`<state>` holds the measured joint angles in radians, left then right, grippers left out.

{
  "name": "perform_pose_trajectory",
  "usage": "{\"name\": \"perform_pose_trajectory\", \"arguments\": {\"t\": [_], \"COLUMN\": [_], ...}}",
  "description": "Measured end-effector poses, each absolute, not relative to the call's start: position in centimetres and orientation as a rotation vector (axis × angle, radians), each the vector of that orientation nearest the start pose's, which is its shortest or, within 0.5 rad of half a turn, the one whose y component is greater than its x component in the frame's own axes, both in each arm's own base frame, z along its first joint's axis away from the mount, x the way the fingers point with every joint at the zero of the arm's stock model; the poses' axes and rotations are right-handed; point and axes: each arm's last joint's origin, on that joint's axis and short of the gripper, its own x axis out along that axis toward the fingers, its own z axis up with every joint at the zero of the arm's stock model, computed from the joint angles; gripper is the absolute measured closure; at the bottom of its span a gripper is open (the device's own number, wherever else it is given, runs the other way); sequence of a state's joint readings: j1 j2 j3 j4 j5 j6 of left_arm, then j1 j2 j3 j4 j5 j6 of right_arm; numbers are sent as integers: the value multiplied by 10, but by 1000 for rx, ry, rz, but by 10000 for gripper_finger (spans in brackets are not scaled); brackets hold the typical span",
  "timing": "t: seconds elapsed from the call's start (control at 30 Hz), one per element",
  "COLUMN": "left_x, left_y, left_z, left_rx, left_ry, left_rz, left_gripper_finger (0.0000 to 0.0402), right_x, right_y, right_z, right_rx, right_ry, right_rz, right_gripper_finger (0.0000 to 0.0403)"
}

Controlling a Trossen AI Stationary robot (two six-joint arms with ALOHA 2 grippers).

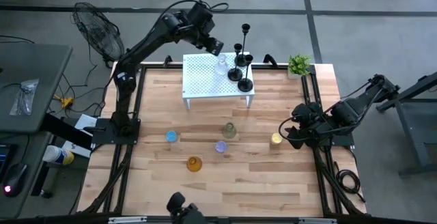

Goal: Pick & Place candle stick holders
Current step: Put the yellow candle holder on the shelf

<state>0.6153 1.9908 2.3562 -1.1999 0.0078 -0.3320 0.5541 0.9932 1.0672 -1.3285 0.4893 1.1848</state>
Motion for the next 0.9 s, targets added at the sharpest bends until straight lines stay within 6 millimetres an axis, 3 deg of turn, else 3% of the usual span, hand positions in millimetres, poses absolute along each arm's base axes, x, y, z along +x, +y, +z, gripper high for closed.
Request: {"name": "perform_pose_trajectory", "arguments": {"t": [0.4,0.7,0.9], "left_x": [289,298,304], "left_y": [175,131,116], "left_z": [441,436,416], "left_rx": [-410,-323,-357], "left_ry": [956,1062,1150], "left_rz": [568,522,496], "left_gripper_finger": [263,263,263], "right_x": [130,130,130], "right_y": [65,64,65], "right_z": [314,314,314], "right_rx": [439,439,443], "right_ry": [928,929,937], "right_rz": [-555,-555,-550], "right_gripper_finger": [164,164,164]}}
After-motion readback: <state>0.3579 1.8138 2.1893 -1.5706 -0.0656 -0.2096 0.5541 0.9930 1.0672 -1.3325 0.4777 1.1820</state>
